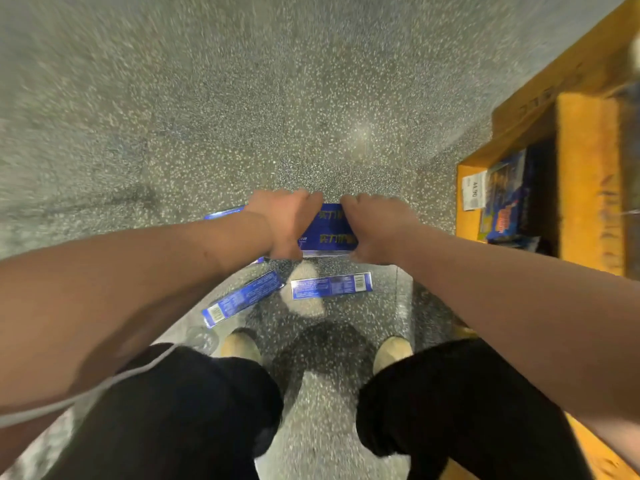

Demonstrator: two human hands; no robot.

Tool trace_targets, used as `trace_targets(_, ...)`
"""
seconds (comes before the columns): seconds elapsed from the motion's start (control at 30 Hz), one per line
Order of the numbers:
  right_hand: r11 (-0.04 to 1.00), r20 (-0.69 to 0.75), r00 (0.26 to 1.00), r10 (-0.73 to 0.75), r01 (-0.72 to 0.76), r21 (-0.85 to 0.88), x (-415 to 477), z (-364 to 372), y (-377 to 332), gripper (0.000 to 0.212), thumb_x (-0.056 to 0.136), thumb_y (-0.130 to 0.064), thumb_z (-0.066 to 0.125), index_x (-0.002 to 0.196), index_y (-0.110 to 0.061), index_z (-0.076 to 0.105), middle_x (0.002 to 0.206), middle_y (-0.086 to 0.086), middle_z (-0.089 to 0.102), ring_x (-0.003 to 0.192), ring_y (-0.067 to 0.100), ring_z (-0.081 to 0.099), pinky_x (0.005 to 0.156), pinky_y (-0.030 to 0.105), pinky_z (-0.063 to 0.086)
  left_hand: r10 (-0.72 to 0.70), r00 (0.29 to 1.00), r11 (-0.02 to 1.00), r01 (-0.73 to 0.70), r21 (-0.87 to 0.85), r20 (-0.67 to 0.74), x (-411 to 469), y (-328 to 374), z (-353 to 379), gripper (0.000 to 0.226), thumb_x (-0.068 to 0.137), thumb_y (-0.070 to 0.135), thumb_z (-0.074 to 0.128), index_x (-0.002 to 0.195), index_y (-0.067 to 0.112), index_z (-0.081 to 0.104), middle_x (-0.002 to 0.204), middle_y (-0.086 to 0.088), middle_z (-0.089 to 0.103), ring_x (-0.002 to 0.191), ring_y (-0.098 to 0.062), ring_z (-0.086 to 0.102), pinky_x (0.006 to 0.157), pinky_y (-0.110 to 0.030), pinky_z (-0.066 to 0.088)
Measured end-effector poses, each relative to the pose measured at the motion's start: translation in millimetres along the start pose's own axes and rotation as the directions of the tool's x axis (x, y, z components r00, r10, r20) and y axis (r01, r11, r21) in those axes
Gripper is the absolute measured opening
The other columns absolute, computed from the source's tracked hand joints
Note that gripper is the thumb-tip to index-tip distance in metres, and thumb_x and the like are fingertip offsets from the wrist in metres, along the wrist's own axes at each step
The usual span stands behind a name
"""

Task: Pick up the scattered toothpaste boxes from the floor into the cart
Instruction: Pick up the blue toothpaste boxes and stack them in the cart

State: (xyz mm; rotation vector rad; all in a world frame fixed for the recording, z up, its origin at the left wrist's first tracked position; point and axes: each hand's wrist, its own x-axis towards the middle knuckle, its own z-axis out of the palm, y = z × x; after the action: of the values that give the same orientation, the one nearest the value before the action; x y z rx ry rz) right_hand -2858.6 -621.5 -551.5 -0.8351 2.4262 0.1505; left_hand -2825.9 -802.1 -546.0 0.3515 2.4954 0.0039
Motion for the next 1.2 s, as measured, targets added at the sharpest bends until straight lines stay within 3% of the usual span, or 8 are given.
trace_targets(0.17,1.000,-0.008,1.000,0.002,-0.002,-0.028,-100,-160,-50,0.062,0.078,-0.040,0.081,0.124,-0.020,0.045,0.107,0.000,0.055,0.103,0.027,0.060,0.077,0.039,0.040,-0.029,0.999,0.999,0.029,-0.019,-0.040,-138,-7,-140,0.053,0.072,0.045,0.078,0.105,0.028,0.040,0.084,0.009,0.046,0.077,-0.023,0.054,0.066,-0.036,0.050)
trace_targets(0.3,0.998,-0.093,0.995,-0.039,0.034,-0.052,-180,-271,-90,0.054,0.080,-0.042,0.075,0.119,-0.021,0.045,0.098,-0.001,0.055,0.092,0.025,0.061,0.071,0.033,0.041,-0.019,0.994,1.000,0.021,0.018,-0.106,-244,-17,-236,0.058,0.070,0.049,0.078,0.106,0.028,0.038,0.107,0.004,0.056,0.096,-0.026,0.062,0.067,-0.035,0.045)
trace_targets(0.57,0.969,-0.161,0.965,-0.209,0.182,-0.167,-285,-433,-179,0.064,0.074,-0.055,0.075,0.120,-0.021,0.046,0.115,0.005,0.062,0.106,0.029,0.063,0.077,0.036,0.044,-0.169,0.971,0.985,0.174,0.012,-0.171,-434,-26,-357,0.063,0.073,0.045,0.079,0.116,0.023,0.039,0.113,0.001,0.057,0.104,-0.027,0.064,0.068,-0.036,0.044)
trace_targets(0.67,0.938,-0.213,0.926,-0.311,0.263,-0.224,-309,-468,-223,0.065,0.071,-0.057,0.075,0.116,-0.021,0.047,0.114,0.004,0.063,0.107,0.030,0.065,0.079,0.037,0.047,-0.287,0.936,0.958,0.284,-0.044,-0.202,-504,-33,-373,0.057,0.072,0.040,0.079,0.107,0.025,0.036,0.110,0.001,0.057,0.101,-0.027,0.063,0.068,-0.034,0.041)
trace_targets(0.83,0.841,-0.262,0.816,-0.516,0.424,-0.335,-342,-513,-321,0.054,0.070,-0.051,0.074,0.104,-0.023,0.044,0.100,-0.001,0.060,0.096,0.028,0.066,0.071,0.036,0.049,-0.516,0.820,0.856,0.507,-0.106,-0.247,-631,-49,-372,0.060,0.069,0.042,0.080,0.102,0.027,0.030,0.088,0.010,0.045,0.073,-0.021,0.047,0.061,-0.032,0.038)
trace_targets(0.97,0.760,-0.258,0.729,-0.633,0.525,-0.382,-368,-533,-417,0.053,0.068,-0.047,0.075,0.103,-0.022,0.044,0.084,-0.006,0.050,0.091,0.029,0.065,0.069,0.036,0.051,-0.621,0.738,0.781,0.612,-0.126,-0.265,-730,-74,-354,0.062,0.068,0.046,0.081,0.101,0.029,0.031,0.089,0.010,0.048,0.080,-0.024,0.054,0.061,-0.032,0.038)
trace_targets(1.07,0.692,-0.241,0.662,-0.710,0.590,-0.415,-382,-536,-493,0.054,0.069,-0.047,0.077,0.105,-0.021,0.047,0.095,-0.002,0.061,0.094,0.029,0.066,0.072,0.036,0.051,-0.685,0.685,0.726,0.673,-0.144,-0.249,-800,-99,-327,0.069,0.065,0.050,0.083,0.114,0.026,0.041,0.110,0.005,0.059,0.098,-0.024,0.064,0.066,-0.034,0.043)
trace_targets(1.2,0.624,-0.197,0.608,-0.769,0.646,-0.439,-388,-525,-604,0.060,0.063,-0.052,0.077,0.107,-0.023,0.047,0.106,0.000,0.065,0.097,0.028,0.066,0.078,0.039,0.056,-0.768,0.613,0.640,0.746,-0.184,-0.187,-882,-139,-275,0.077,0.066,0.050,0.085,0.126,0.024,0.043,0.110,0.006,0.059,0.103,-0.025,0.065,0.068,-0.033,0.045)
